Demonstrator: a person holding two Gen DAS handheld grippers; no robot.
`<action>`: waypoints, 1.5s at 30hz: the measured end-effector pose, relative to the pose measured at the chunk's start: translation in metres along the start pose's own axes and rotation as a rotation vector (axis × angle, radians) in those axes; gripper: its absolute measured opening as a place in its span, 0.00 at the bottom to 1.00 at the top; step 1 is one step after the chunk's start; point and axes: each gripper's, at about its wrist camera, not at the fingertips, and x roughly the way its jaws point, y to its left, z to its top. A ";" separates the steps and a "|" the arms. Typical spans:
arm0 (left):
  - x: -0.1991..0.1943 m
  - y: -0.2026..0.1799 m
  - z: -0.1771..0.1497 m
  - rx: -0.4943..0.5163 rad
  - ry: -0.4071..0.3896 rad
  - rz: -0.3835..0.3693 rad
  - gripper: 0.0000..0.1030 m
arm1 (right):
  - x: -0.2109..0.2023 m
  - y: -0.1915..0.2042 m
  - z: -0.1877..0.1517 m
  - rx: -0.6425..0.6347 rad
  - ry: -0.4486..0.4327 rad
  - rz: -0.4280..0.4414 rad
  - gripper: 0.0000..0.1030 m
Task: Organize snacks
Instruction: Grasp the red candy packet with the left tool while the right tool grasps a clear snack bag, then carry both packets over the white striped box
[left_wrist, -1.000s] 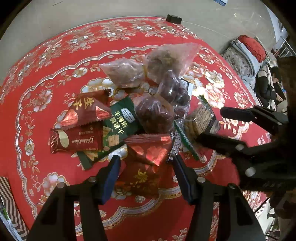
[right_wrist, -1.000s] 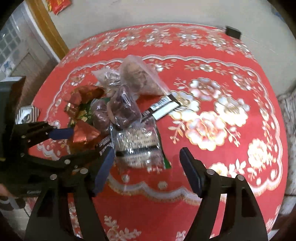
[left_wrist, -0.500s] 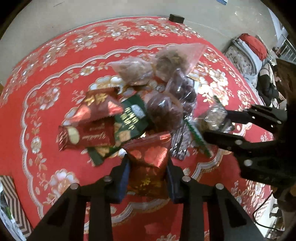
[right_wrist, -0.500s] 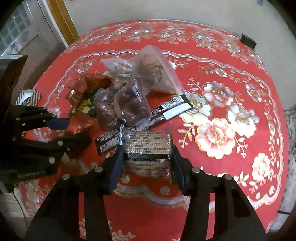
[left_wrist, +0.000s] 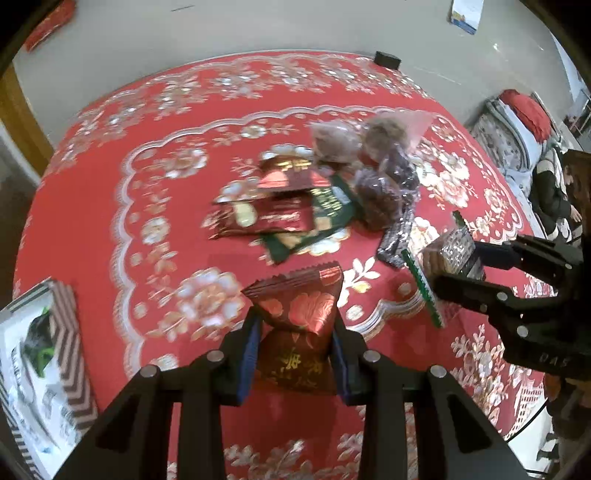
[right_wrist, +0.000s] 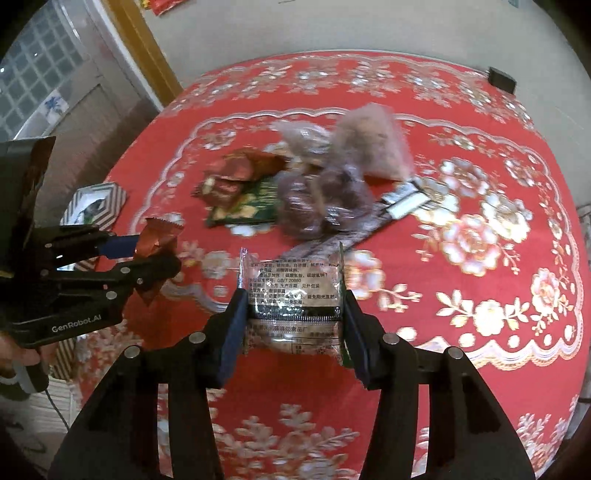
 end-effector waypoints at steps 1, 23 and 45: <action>-0.003 0.003 -0.002 -0.002 -0.007 0.010 0.36 | 0.000 0.005 0.000 -0.007 -0.001 0.002 0.48; -0.081 0.114 -0.064 -0.192 -0.120 0.195 0.36 | 0.005 0.149 0.018 -0.209 -0.018 0.121 0.48; -0.111 0.221 -0.148 -0.428 -0.108 0.323 0.36 | 0.035 0.304 0.014 -0.492 0.040 0.259 0.48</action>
